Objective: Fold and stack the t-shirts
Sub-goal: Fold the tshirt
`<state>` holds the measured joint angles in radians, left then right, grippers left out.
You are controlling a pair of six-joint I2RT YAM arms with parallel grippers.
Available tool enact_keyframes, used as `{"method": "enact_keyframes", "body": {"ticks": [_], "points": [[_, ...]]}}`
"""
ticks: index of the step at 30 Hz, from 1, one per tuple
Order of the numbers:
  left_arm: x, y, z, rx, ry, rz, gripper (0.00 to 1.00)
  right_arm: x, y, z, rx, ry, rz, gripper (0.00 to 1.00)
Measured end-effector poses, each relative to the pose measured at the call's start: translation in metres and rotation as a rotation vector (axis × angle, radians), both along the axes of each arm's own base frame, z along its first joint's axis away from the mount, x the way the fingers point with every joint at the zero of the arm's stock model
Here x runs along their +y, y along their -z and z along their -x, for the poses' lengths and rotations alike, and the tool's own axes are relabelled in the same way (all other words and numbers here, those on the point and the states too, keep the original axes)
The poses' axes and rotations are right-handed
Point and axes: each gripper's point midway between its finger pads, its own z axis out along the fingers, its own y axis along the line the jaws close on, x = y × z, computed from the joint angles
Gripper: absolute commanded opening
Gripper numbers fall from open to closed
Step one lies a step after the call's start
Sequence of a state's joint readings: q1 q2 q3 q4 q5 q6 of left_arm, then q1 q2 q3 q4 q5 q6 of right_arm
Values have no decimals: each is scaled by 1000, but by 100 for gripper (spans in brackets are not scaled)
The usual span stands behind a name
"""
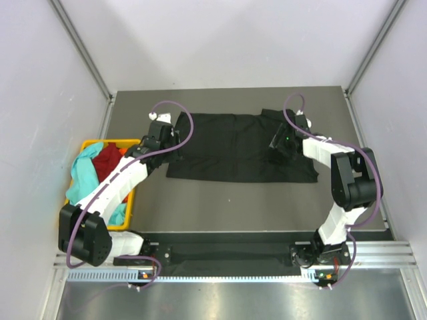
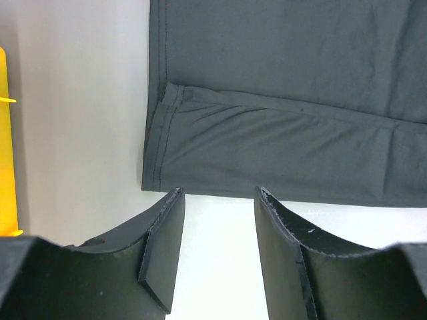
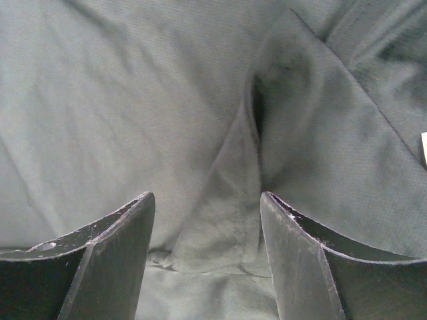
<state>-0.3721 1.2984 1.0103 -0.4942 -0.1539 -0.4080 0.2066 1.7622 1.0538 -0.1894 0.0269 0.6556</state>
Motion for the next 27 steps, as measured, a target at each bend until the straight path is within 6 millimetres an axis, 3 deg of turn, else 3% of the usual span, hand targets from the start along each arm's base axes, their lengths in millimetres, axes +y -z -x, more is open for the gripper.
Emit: {"method": "enact_keyframes", "body": {"ticks": [17, 23, 27], "points": [[0, 0, 0, 0, -1, 0, 51, -2, 6, 4, 2, 15, 9, 64], [0, 0, 0, 0, 0, 1, 51, 14, 1, 2, -13, -15, -18, 63], [0, 0, 0, 0, -1, 0, 51, 30, -17, -9, -57, -42, -39, 63]]}}
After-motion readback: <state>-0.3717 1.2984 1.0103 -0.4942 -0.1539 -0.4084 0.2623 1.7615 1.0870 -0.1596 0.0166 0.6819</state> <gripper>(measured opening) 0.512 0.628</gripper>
